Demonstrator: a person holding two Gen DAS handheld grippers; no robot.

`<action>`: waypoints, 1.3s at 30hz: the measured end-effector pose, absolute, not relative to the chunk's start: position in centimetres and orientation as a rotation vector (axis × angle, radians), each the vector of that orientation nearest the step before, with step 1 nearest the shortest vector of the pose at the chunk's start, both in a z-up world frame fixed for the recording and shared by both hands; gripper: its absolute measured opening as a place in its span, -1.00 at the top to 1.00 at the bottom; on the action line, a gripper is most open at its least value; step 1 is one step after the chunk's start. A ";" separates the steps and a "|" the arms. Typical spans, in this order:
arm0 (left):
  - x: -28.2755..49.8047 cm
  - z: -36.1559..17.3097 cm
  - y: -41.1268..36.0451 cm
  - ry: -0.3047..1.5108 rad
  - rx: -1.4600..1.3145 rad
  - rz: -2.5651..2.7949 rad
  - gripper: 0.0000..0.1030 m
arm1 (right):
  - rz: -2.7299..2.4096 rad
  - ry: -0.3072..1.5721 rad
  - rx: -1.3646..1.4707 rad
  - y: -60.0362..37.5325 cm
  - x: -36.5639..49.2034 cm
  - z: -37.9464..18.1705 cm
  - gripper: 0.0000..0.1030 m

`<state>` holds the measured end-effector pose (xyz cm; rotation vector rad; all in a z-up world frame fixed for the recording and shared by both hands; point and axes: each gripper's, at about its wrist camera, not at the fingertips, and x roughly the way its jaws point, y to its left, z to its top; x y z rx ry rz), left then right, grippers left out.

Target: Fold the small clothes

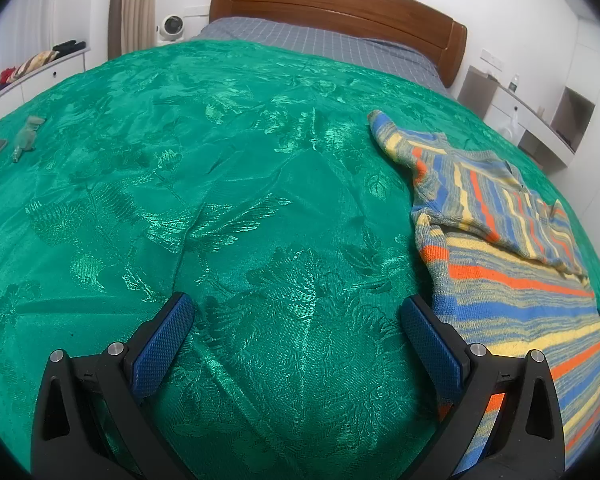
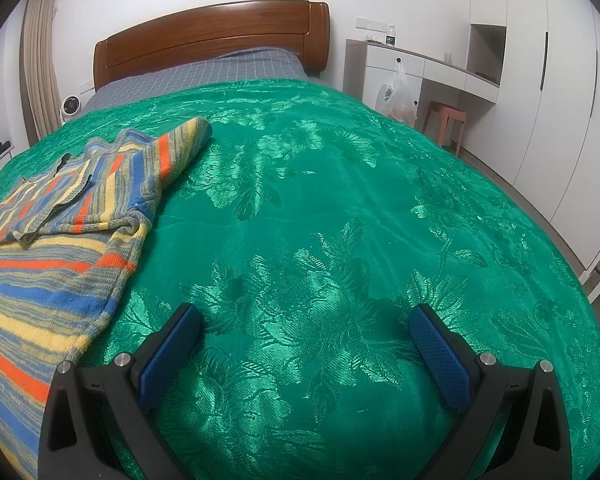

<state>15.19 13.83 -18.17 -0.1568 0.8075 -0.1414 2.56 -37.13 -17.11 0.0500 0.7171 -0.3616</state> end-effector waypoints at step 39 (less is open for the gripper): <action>15.3 -18.2 13.5 0.807 -0.153 -0.137 -0.99 | -0.362 0.714 0.048 -37.1 2.5 -17.2 -0.99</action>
